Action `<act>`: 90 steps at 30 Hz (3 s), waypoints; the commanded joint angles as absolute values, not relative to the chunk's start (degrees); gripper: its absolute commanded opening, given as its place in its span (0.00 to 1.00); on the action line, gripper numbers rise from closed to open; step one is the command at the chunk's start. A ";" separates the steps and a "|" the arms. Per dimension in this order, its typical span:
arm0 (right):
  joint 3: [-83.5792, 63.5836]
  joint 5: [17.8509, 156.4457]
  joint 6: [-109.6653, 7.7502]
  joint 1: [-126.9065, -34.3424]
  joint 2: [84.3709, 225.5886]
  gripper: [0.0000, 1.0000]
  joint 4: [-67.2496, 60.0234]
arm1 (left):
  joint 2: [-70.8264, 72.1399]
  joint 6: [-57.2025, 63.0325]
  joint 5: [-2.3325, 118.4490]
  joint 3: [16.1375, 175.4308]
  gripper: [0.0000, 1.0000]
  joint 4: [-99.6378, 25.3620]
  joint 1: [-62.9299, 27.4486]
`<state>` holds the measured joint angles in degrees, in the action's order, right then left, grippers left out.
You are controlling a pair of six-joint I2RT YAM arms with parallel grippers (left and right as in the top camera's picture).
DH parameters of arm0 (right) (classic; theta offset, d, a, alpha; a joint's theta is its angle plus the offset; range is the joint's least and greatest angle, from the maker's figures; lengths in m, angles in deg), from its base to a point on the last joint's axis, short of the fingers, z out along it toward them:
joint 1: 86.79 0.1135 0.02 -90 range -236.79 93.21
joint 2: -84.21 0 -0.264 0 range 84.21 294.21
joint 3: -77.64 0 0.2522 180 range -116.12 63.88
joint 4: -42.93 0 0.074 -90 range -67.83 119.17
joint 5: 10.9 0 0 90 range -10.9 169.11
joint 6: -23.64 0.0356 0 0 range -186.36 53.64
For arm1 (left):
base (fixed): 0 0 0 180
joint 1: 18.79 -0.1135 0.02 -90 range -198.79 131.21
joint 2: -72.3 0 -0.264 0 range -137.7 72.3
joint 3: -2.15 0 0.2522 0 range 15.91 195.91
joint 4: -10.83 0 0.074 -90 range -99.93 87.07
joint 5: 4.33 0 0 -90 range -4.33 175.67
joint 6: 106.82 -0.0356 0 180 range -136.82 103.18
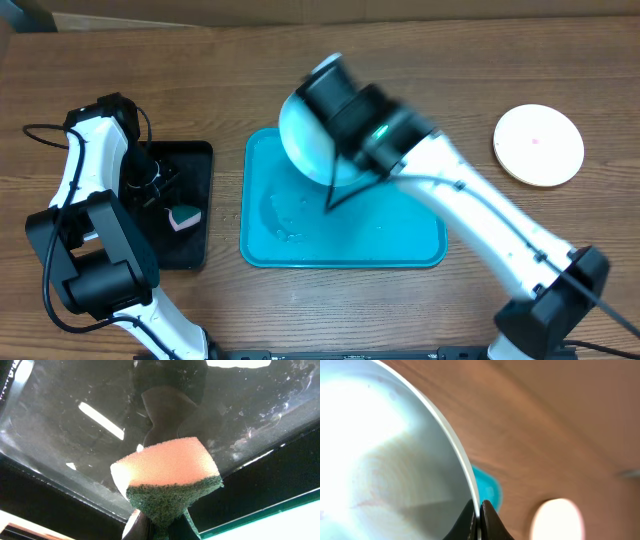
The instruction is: Clean dirty plates on tray and stack at the side
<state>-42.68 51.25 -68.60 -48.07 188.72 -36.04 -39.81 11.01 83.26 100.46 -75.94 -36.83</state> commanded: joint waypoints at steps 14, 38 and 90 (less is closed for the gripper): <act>-35.91 85.69 -61.38 -100.74 186.97 0.04 -33.61 | -38.59 9.72 82.67 100.35 0.04 -76.10 -36.77; -15.95 91.60 -61.38 -119.50 187.16 0.09 -14.53 | -38.59 9.70 82.67 100.35 0.04 -75.09 -36.77; -16.33 115.20 -60.82 -76.35 171.91 1.00 -24.72 | -11.83 1.77 67.54 117.29 0.96 -83.18 -36.94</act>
